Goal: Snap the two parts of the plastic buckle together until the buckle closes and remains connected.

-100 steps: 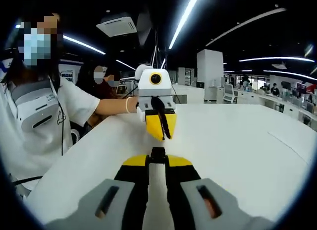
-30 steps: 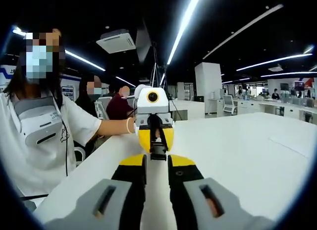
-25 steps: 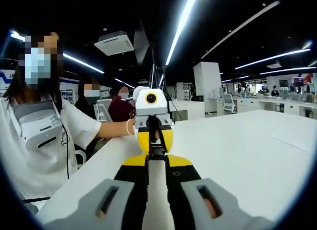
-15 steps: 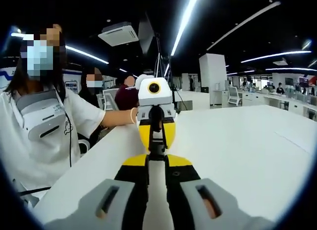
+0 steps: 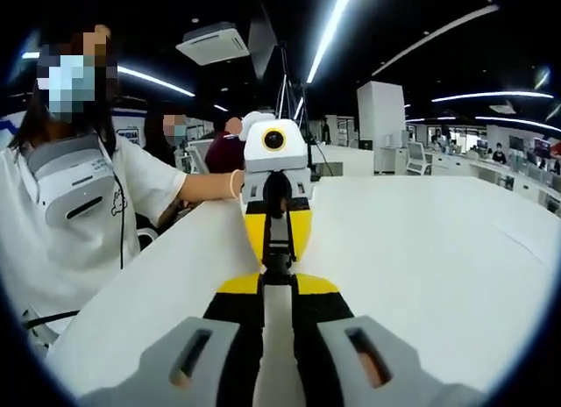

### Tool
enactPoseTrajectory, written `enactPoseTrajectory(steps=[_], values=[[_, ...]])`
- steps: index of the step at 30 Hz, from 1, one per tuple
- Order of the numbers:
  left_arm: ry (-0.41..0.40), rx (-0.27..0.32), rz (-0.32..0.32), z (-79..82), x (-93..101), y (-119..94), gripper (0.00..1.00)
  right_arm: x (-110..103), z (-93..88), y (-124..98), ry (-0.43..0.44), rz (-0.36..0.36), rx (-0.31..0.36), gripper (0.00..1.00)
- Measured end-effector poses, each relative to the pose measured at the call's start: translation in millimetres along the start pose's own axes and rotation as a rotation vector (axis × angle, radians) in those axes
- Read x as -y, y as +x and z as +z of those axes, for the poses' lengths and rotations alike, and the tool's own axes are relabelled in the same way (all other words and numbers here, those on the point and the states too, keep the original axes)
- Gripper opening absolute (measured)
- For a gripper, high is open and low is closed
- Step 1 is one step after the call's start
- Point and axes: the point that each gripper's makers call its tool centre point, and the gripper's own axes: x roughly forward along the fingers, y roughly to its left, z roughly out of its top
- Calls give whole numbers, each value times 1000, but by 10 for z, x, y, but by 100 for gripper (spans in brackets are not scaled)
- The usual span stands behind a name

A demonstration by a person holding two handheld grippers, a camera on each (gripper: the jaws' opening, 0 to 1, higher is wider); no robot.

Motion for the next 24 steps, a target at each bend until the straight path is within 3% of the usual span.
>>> enactPoseTrajectory(steps=[14,18,19,20,21,24], values=[[15,-63,30,-85,-16,38,10,-92,-63,105,-5,-21,-77,10],[17,-82,4,-124,36,77,10,-137,-63,129,-25,0,-82,10],[35,-137,-34,-195,93,73,10,-224,-30,164,-15,46,-63,10],[70,-136,2,-193,41,76,10,-146,-120,167,-43,12,-126,10],[57,-106,5,-145,45,97,10,-144,-134,176,-67,16,-124,10],[41,-109,-2,-154,50,66,11,-159,-109,125,-44,26,-111,10]])
